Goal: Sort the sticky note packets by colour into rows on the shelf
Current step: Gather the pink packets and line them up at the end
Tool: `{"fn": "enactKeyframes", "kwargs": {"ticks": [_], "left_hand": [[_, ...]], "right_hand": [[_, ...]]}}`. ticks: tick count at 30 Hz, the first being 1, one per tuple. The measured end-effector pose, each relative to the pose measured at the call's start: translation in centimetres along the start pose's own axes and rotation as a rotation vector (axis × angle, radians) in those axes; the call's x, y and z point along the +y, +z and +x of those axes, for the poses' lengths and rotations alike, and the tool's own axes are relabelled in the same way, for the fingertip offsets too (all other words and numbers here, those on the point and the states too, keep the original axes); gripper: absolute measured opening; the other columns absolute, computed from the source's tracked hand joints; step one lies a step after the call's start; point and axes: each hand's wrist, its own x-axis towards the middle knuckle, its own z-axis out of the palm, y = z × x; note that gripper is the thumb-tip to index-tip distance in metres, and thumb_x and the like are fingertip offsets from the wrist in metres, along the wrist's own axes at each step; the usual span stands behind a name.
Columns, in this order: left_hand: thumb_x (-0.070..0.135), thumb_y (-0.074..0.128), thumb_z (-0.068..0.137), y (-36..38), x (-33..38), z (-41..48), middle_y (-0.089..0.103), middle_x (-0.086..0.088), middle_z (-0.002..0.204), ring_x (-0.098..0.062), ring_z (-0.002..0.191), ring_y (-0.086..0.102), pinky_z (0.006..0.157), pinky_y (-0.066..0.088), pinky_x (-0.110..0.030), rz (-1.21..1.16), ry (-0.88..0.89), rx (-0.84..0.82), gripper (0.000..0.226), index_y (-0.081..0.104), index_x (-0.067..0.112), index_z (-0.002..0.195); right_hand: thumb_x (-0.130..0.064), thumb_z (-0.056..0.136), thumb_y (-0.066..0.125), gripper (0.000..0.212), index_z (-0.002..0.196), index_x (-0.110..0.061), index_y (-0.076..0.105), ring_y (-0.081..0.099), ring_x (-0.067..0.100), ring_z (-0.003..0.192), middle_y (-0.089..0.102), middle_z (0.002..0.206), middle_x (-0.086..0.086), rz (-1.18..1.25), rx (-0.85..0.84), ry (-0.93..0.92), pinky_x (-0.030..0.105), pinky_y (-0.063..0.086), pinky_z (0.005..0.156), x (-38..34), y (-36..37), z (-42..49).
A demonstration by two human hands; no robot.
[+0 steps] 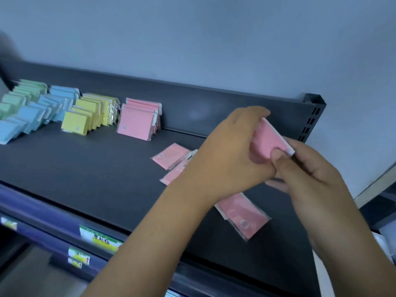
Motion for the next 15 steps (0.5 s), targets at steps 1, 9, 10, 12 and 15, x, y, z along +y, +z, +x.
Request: {"fn": "enactKeyframes", "kwargs": {"ticks": [1,9,10,12,15], "left_hand": [[0.028,0.080,0.076,-0.3,0.1,-0.4,0.053,0.007,0.137,-0.005,0.121,0.050,0.098,0.043,-0.019,-0.001,0.004,0.022,0.076,0.047,0.018,0.143],[0.033,0.075,0.084,-6.1,-2.6,-2.7,0.043,0.019,0.142,-0.005,0.129,0.043,0.104,0.043,-0.028,-0.136,-0.029,0.004,0.065,0.044,0.029,0.141],[0.033,0.076,0.084,-7.5,-3.5,-3.2,0.042,0.021,0.141,-0.003,0.129,0.042,0.105,0.043,-0.027,-0.197,-0.034,-0.031,0.064,0.044,0.031,0.140],[0.034,0.074,0.087,-10.7,-5.8,-3.9,0.044,0.023,0.137,0.003,0.124,0.044,0.105,0.043,-0.025,-0.304,-0.064,-0.076,0.059,0.045,0.034,0.138],[0.029,0.069,0.091,-15.9,-9.8,-4.0,0.060,0.022,0.120,0.004,0.111,0.057,0.096,0.051,-0.026,-0.463,-0.140,-0.135,0.035,0.057,0.043,0.120]], "right_hand": [[-0.025,0.103,0.056,0.025,0.112,-0.039,0.075,0.073,0.009,0.101,0.078,0.107,-0.011,0.022,0.013,0.010,0.039,0.056,0.092,-0.4,0.4,0.2],[-0.025,0.080,0.074,0.019,0.092,-0.013,0.081,0.077,0.034,0.090,0.079,0.091,0.016,0.155,0.157,0.168,0.036,0.065,0.074,-2.9,5.6,1.3],[-0.027,0.076,0.074,0.022,0.091,-0.014,0.081,0.077,0.036,0.088,0.078,0.089,0.019,0.149,0.175,0.173,0.039,0.064,0.074,-3.3,6.9,1.3],[-0.026,0.074,0.072,0.020,0.089,-0.018,0.082,0.077,0.033,0.084,0.078,0.088,0.019,0.160,0.187,0.167,0.036,0.064,0.072,-4.2,9.9,1.3],[-0.019,0.084,0.071,0.014,0.090,-0.021,0.083,0.076,0.025,0.077,0.080,0.089,0.013,0.201,0.182,0.157,0.027,0.062,0.066,-5.4,15.2,1.7]]}}
